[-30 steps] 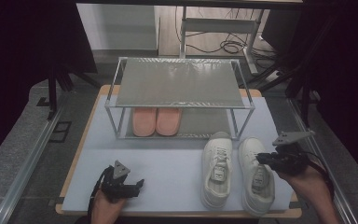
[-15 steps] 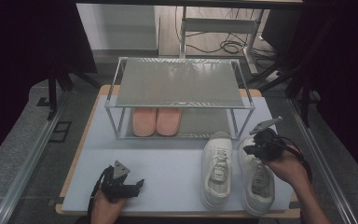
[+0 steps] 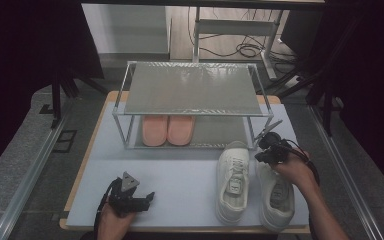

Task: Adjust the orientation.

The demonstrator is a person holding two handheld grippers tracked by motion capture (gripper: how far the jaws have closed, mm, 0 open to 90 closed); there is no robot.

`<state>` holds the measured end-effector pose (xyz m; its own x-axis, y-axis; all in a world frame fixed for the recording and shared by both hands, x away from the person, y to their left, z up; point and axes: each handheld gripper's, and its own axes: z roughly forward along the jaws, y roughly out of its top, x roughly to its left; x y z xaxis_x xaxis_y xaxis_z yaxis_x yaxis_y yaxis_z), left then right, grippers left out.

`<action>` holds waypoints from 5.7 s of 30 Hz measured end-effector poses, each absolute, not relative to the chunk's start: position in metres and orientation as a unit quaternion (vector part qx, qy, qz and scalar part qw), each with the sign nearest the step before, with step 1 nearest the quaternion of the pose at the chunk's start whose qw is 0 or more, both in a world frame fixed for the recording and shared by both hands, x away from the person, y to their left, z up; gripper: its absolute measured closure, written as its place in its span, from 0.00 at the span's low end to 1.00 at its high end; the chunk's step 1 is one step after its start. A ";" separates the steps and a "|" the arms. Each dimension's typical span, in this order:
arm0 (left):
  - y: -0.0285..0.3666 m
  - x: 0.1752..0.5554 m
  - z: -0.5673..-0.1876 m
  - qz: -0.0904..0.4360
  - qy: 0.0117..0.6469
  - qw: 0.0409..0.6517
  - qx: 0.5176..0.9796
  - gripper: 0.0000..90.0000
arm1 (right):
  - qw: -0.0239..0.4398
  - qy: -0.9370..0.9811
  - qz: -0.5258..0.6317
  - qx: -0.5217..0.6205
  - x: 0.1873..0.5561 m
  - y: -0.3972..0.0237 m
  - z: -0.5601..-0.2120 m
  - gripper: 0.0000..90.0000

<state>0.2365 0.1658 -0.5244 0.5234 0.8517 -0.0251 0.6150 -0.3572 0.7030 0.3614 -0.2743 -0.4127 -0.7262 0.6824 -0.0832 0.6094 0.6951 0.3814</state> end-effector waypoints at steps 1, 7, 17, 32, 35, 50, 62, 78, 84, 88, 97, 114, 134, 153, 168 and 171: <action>0.166 0.236 -0.524 0.175 0.456 0.338 0.805 0.15 | 0.109 0.914 0.161 0.355 0.364 -0.273 -0.415 1.00; 0.166 0.236 -0.524 0.175 0.456 0.337 0.805 0.15 | 0.103 0.917 0.132 0.361 0.375 -0.267 -0.430 1.00; 0.166 0.236 -0.524 0.176 0.455 0.337 0.805 0.15 | 0.089 0.920 0.101 0.368 0.390 -0.257 -0.442 1.00; 0.166 0.236 -0.524 0.177 0.456 0.337 0.805 0.15 | 0.095 0.923 0.091 0.362 0.387 -0.253 -0.444 1.00; 0.166 0.236 -0.524 0.177 0.455 0.337 0.805 0.15 | 0.093 0.923 0.094 0.362 0.387 -0.253 -0.444 1.00; 0.165 0.236 -0.524 0.178 0.455 0.337 0.805 0.16 | 0.074 0.923 0.079 0.370 0.393 -0.241 -0.448 1.00; 0.165 0.236 -0.524 0.178 0.455 0.337 0.805 0.16 | 0.078 0.934 0.066 0.343 0.394 -0.212 -0.455 1.00; 0.165 0.235 -0.524 0.179 0.455 0.337 0.804 0.16 | 0.048 0.947 0.100 0.303 0.387 -0.169 -0.457 1.00; 0.165 0.235 -0.524 0.179 0.455 0.337 0.804 0.16 | 0.048 0.951 0.101 0.290 0.384 -0.155 -0.457 1.00; 0.165 0.235 -0.524 0.179 0.455 0.337 0.804 0.16 | 0.045 0.953 0.103 0.281 0.383 -0.147 -0.457 1.00; 0.165 0.235 -0.524 0.179 0.456 0.337 0.804 0.16 | 0.041 0.958 0.110 0.261 0.380 -0.130 -0.458 1.00; 0.165 0.235 -0.524 0.179 0.456 0.337 0.804 0.16 | 0.032 0.958 0.115 0.261 0.379 -0.131 -0.452 0.87; 0.165 0.235 -0.525 0.180 0.456 0.338 0.804 0.16 | 0.023 0.963 0.092 0.252 0.382 -0.114 -0.461 1.00; 0.165 0.234 -0.524 0.180 0.456 0.336 0.804 0.17 | 0.010 0.978 0.097 0.182 0.364 -0.062 -0.463 1.00; 0.165 0.234 -0.525 0.181 0.456 0.337 0.803 0.17 | 0.041 0.967 0.118 0.224 0.367 -0.112 -0.432 0.54; 0.165 0.234 -0.525 0.181 0.457 0.338 0.803 0.17 | 0.047 0.964 0.126 0.228 0.366 -0.127 -0.423 0.44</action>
<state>0.2338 0.1647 -0.5246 0.5166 0.8560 -0.0185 0.6118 -0.3539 0.7075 0.3660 -0.1270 -0.4233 -0.8914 0.4520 -0.0340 0.4280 0.8640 0.2650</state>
